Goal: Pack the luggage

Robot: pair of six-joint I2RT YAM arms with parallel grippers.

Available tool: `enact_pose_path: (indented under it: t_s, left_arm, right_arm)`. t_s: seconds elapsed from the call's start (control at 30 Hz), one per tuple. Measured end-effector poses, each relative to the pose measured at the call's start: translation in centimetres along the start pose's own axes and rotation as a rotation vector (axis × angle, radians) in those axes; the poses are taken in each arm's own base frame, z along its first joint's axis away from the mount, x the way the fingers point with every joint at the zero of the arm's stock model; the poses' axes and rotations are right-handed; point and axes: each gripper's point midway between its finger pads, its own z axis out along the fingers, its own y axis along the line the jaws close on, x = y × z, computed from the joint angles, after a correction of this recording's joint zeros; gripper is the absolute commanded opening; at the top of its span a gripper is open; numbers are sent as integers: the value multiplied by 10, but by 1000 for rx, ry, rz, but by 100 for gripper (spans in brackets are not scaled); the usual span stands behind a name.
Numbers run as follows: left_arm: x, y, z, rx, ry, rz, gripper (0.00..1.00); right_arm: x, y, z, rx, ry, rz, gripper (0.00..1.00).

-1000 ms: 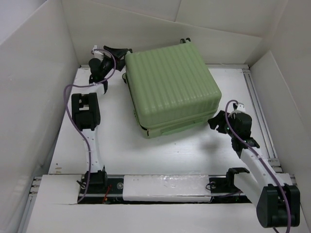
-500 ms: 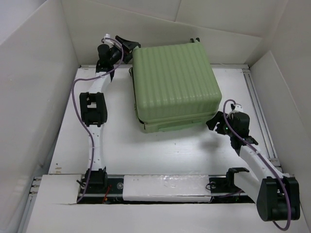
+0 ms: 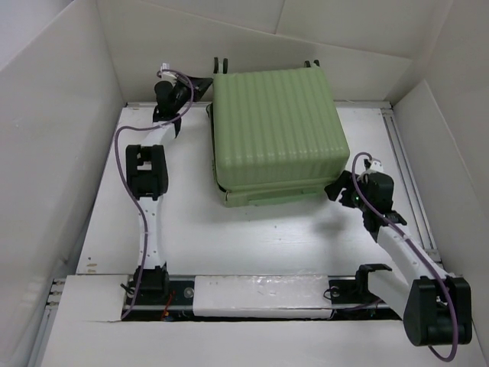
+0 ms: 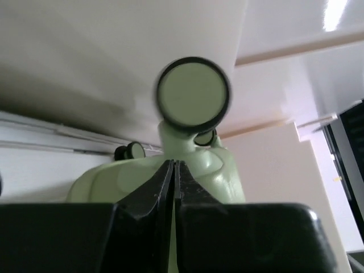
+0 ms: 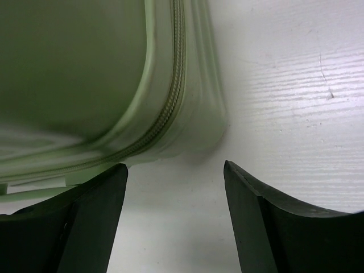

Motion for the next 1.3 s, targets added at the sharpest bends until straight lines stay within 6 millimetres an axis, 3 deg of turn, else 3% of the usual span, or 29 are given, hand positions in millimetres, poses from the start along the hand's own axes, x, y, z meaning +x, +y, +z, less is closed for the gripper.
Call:
enact_pose_path:
  t_s: [0.2,0.37,0.43,0.53,0.67,0.73,0.8,0.93,1.0,1.07,1.3]
  left_arm:
    - [20,12,-39,-57,4,-21,0]
    - [39,5,-74,-112,10,-7,0]
    - [39,0,-86,-152,-16,19,0]
    - [36,-7,-106,-229,-64,59,0]
    - [32,-8,-136,-311,-131,100,2]
    - [36,-1,-153,-362,-152,95,3]
    - [47,9,-170,-403,-160,83,5]
    - [98,34,-205,-496,-121,44,5]
    - [130,39,-215,-514,-75,34,5]
    - [158,41,-221,-523,-36,34,5]
    - [178,30,-242,-527,-164,120,0]
  right_arm:
    - [-5,-1,4,17,2,7,77]
    - [-22,-9,-12,84,-77,6,71]
    - [-38,-12,-25,122,-135,5,48]
    - [-78,-12,-46,172,-240,10,27]
    - [-134,-15,-52,230,-316,23,24]
    - [-161,-18,-39,239,-319,32,28]
    - [-179,-21,-13,220,-270,45,38]
    - [-206,-10,57,111,-153,46,42]
    - [-205,2,88,63,-100,32,44]
    - [-187,17,114,29,-33,-6,44]
    - [-161,20,141,58,43,-148,46]
